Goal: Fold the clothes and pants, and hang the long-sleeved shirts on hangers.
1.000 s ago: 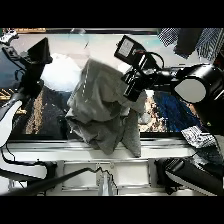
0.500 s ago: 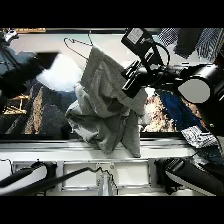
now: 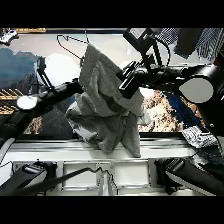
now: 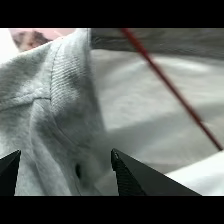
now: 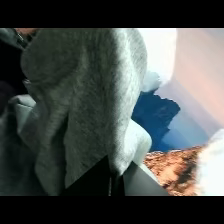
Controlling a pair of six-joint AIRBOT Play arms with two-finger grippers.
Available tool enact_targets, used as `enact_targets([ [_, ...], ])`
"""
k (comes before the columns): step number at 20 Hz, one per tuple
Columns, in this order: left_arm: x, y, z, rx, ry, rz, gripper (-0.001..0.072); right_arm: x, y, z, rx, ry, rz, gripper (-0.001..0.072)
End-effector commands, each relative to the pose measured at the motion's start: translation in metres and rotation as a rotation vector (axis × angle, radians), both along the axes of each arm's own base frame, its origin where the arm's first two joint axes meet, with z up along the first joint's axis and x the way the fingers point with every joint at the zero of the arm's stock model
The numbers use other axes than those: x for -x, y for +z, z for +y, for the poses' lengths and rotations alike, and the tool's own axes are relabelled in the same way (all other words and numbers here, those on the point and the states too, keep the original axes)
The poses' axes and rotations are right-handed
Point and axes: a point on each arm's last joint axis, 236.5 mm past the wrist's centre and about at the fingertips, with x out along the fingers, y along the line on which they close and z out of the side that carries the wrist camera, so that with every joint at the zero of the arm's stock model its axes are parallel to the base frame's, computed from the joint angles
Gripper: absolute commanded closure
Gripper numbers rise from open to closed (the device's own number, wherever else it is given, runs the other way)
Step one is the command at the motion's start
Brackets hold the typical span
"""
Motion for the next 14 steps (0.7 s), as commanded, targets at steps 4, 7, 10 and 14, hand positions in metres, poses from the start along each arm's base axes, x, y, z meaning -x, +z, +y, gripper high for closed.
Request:
enact_targets([
  [4,-0.004,-0.052,-0.025,-0.051,0.036,0.080,0.0477,0.010,0.006,0.011,-0.069,0.018,0.046,0.0680],
  [7,-0.016,-0.051,-0.006,-0.054,0.083,0.078,0.0688,0.013,0.012,0.007,-0.071,0.017,0.029,0.0680],
  [10,-0.034,-0.035,0.037,-0.036,0.184,0.048,0.0688,0.015,0.006,-0.005,-0.011,0.008,0.025,0.0680],
  [14,-0.054,-0.027,0.092,-0.025,0.309,0.035,0.0689,0.028,-0.009,-0.012,0.050,0.027,0.084,0.0681],
])
